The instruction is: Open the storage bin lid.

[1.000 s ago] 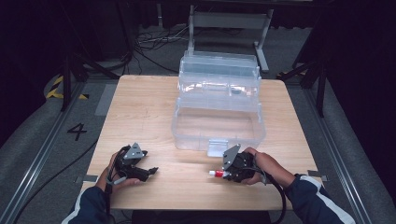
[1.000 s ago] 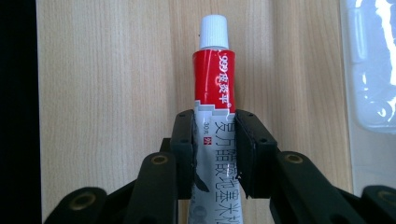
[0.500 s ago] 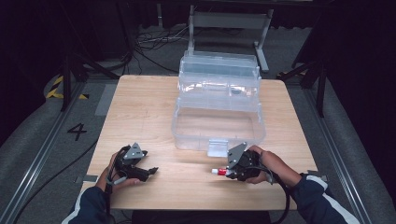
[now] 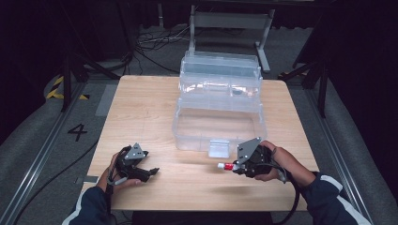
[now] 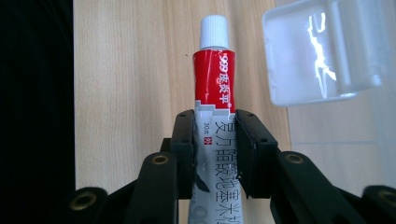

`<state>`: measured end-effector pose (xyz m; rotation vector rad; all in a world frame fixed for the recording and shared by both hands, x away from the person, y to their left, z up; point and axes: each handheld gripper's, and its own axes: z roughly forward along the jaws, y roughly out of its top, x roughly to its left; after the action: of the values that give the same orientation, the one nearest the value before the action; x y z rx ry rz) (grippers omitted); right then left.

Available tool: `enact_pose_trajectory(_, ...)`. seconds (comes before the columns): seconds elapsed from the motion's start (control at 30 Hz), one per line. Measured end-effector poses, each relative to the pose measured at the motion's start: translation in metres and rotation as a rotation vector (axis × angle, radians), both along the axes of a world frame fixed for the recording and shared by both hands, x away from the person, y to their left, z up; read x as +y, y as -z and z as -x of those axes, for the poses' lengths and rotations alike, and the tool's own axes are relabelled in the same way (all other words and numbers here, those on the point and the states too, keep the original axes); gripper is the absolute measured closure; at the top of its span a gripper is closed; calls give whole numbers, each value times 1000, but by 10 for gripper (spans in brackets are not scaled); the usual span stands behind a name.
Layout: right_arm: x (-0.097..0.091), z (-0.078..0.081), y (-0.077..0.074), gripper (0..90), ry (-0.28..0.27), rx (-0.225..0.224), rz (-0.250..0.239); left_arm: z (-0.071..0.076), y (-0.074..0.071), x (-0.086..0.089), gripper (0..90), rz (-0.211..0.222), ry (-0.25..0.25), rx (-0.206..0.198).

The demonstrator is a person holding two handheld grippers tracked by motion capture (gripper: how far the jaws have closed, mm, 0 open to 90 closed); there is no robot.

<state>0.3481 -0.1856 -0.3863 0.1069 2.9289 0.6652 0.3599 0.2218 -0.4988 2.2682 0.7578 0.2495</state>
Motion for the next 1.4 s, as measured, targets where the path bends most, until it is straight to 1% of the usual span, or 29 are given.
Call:
enact_pose_trajectory(0.03, 0, 0, 0, 703, 0, 0, 0, 0, 0, 0, 203, 0, -1, 0)
enact_pose_trajectory(0.07, 0, 0, -4, 703, -7, -2, 5, 0, 0, 0, 203, 0, -1, 0)
enact_pose_trajectory(0.13, 0, 0, -6, 703, -12, 1, 3, 0, 0, 0, 203, 0, -1, 0)
enact_pose_trajectory(0.17, 0, -1, -9, 703, -17, -4, 0, 0, 0, 0, 203, 0, -2, 0)
enact_pose_trajectory(0.23, 0, -1, -10, 703, -18, -4, 2, 0, 0, 0, 203, 0, -4, -1)
enact_pose_trajectory(0.27, 0, -1, -11, 703, -10, -4, 2, 1, 0, 0, 203, 0, -5, -1)
enact_pose_trajectory(0.4, -3, -2, -18, 704, -1, -24, -9, 1, 0, 0, 203, 1, -5, -1)
enact_pose_trajectory(0.47, -4, -3, -22, 703, 3, -30, -6, 0, 0, 0, 203, 0, -5, -1)
enact_pose_trajectory(0.5, -5, -4, -25, 703, 9, -29, -13, 1, 0, 0, 203, 0, -5, -1)
enact_pose_trajectory(0.53, -6, -5, -27, 703, 5, -41, -10, 1, 0, 0, 203, 0, -5, -1)
enact_pose_trajectory(0.57, -7, -6, -30, 704, 8, -40, -11, 1, 0, 0, 203, 0, -5, -1)
enact_pose_trajectory(0.6, -7, -7, -33, 703, 20, -45, -19, 1, 0, 0, 203, 0, -5, -1)
enact_pose_trajectory(0.7, -9, -11, -41, 703, 29, -65, -20, 1, 0, 0, 203, 0, -5, -1)
enact_pose_trajectory(0.73, -9, -11, -41, 703, 29, -65, -20, 0, 0, 0, 203, 0, -5, -1)
enact_pose_trajectory(0.87, -10, -14, -53, 704, 24, -81, -24, 0, 0, 0, 203, 0, -5, -1)
enact_pose_trajectory(0.93, -10, -15, -56, 704, 23, -86, -24, 0, 0, 0, 203, 0, -5, -1)
enact_pose_trajectory(0.97, -10, -17, -59, 703, 24, -97, -21, 0, 0, 0, 203, 0, -5, -1)
enact_pose_trajectory(1.0, -10, -18, -62, 704, 29, -96, -21, 1, 0, 0, 203, 0, -5, -1)
enact_pose_trajectory(1.2, -8, -31, -72, 704, 48, -120, -20, 1, 0, 0, 203, 0, -6, -1)
enact_pose_trajectory(1.23, -8, -31, -72, 704, 48, -120, -20, 1, 0, 0, 203, 0, -6, -1)
enact_pose_trajectory(1.33, -7, -37, -79, 704, 57, -119, -30, 0, 0, 0, 203, -1, -5, -1)
enact_pose_trajectory(1.4, -6, -41, -83, 704, 65, -126, -29, 0, 0, 0, 203, -1, -5, -1)
